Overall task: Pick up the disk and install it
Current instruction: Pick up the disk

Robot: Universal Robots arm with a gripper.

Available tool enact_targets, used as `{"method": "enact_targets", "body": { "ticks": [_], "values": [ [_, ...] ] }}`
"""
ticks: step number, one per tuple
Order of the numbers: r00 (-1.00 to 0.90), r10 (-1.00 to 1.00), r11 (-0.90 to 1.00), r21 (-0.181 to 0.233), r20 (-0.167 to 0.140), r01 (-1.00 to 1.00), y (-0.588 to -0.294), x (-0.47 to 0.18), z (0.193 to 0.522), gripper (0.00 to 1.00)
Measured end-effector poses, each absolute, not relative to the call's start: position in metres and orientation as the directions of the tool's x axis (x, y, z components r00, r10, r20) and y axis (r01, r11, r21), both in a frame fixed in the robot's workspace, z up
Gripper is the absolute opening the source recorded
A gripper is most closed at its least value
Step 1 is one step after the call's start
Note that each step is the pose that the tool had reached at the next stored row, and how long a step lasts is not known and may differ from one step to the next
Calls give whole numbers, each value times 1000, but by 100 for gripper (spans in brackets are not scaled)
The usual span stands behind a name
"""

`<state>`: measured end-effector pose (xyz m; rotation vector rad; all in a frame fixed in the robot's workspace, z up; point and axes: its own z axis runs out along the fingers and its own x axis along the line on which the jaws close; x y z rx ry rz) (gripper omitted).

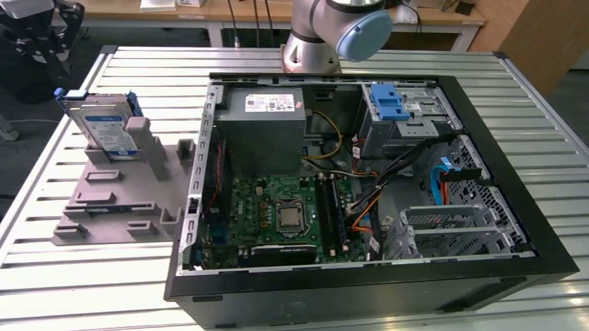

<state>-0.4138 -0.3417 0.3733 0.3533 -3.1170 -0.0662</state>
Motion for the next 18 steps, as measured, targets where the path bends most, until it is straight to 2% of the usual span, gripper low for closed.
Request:
{"method": "enact_targets", "body": {
  "ticks": [18],
  "values": [
    [-919,-394,918,42,-1,-394,-342,-414,373,11]
  ]
}}
